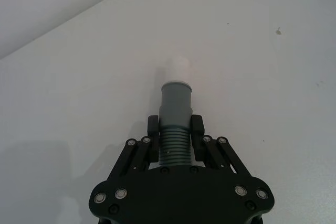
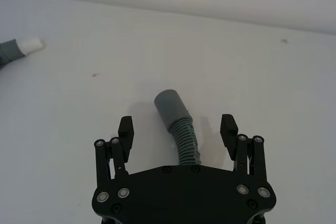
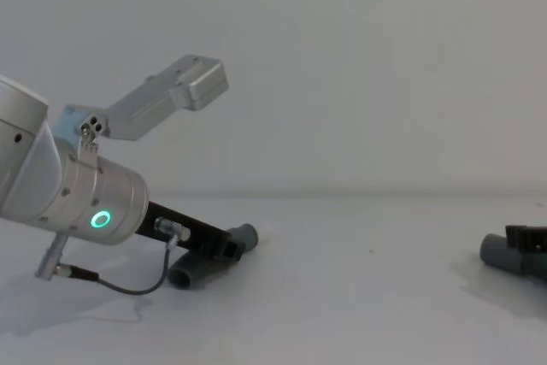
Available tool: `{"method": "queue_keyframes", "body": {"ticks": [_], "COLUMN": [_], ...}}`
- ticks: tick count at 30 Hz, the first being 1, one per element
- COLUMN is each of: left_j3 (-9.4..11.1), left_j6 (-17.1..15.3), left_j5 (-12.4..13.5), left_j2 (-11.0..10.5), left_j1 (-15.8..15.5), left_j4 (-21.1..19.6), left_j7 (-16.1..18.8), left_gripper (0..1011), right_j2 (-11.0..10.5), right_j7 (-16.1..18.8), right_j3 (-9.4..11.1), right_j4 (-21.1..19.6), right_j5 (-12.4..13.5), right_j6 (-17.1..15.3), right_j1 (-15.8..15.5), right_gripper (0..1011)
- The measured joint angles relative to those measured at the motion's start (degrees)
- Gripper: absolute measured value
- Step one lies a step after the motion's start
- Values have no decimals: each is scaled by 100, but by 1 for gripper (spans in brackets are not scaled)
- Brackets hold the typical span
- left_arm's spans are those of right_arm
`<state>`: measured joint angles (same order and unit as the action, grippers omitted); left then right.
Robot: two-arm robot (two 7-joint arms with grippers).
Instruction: Use both hands to pick up one end of the pipe from the table, align the ends, and insert them.
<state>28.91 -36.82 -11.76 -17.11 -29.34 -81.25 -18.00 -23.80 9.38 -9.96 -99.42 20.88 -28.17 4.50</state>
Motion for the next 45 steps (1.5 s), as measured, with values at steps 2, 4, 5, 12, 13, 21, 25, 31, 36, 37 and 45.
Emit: {"method": "queue_keyframes", "body": {"ticks": [2, 4, 5, 12, 13, 21, 25, 31, 36, 37, 45], "left_j3": [0, 0, 0, 0, 0, 0, 0, 0, 0, 0, 0], "left_j6": [0, 0, 0, 0, 0, 0, 0, 0, 0, 0, 0], "left_j5": [0, 0, 0, 0, 0, 0, 0, 0, 0, 0, 0], "left_j2": [0, 0, 0, 0, 0, 0, 0, 0, 0, 0, 0], "left_j1": [0, 0, 0, 0, 0, 0, 0, 0, 0, 0, 0], "left_j4": [0, 0, 0, 0, 0, 0, 0, 0, 0, 0, 0], "left_j7": [0, 0, 0, 0, 0, 0, 0, 0, 0, 0, 0], "left_gripper": [345, 345, 345, 345, 345, 345, 345, 345, 345, 345, 345], "right_j2": [3, 6, 6, -1, -3, -50, -79, -109, -126, -128, -143], "right_j7": [33, 65, 77, 196, 208, 343, 393, 426, 434, 434, 441], "right_j3": [10, 22, 25, 30, 29, -17, -52, -87, -119, -122, -146], "right_j4": [49, 98, 110, 236, 251, 368, 428, 476, 509, 514, 539], "right_j5": [12, 26, 33, 89, 94, 149, 174, 187, 200, 203, 212], "right_j6": [-39, -72, -84, -181, -191, -266, -291, -299, -300, -300, -300], "right_j1": [31, 63, 70, 150, 159, 234, 263, 285, 304, 307, 322], "right_gripper": [1004, 1004, 1004, 1004, 1004, 1004, 1004, 1004, 1004, 1004, 946]}}
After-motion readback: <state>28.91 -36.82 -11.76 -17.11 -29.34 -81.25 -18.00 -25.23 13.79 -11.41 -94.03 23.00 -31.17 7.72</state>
